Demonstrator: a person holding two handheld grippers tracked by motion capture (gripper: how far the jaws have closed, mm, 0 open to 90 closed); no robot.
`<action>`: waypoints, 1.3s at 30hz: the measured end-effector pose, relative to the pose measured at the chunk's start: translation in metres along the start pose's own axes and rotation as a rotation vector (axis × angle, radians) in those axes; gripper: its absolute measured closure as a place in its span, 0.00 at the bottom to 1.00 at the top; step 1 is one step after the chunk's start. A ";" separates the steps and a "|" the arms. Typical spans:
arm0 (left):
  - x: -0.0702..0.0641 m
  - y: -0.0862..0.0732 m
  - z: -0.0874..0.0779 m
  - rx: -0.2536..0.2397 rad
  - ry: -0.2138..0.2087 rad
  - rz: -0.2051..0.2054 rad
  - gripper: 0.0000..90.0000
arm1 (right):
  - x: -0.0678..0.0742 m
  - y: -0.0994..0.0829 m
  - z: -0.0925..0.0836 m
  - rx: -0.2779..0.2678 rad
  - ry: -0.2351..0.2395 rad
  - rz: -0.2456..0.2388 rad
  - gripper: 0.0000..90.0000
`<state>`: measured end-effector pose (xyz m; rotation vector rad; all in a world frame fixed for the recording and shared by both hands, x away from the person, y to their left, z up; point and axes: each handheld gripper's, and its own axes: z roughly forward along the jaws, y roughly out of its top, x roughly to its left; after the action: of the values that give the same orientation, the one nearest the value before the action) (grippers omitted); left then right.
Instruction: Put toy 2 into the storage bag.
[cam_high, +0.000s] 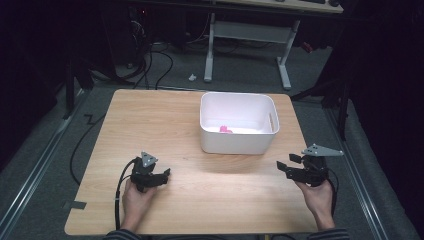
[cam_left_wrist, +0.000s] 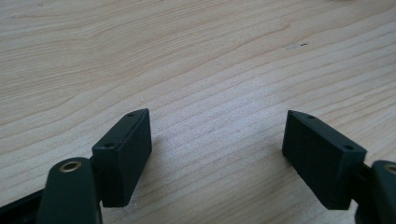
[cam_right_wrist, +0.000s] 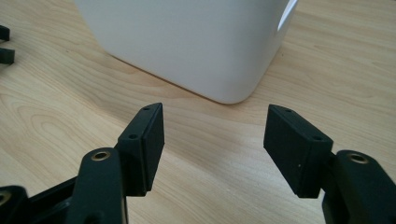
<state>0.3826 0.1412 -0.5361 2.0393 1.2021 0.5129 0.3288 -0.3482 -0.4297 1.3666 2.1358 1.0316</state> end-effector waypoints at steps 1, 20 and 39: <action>0.000 0.000 0.000 0.000 0.000 0.000 0.27 | 0.000 -0.002 0.002 0.002 -0.005 -0.001 0.43; -0.001 0.000 0.000 0.001 -0.003 0.004 0.26 | -0.004 -0.033 0.068 0.095 -0.023 0.022 0.45; -0.001 -0.001 -0.001 0.003 -0.008 0.011 0.25 | 0.001 -0.059 0.086 0.054 -0.132 0.021 0.37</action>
<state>0.3810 0.1407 -0.5361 2.0492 1.1886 0.5083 0.3503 -0.3310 -0.5302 1.4437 2.0706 0.8721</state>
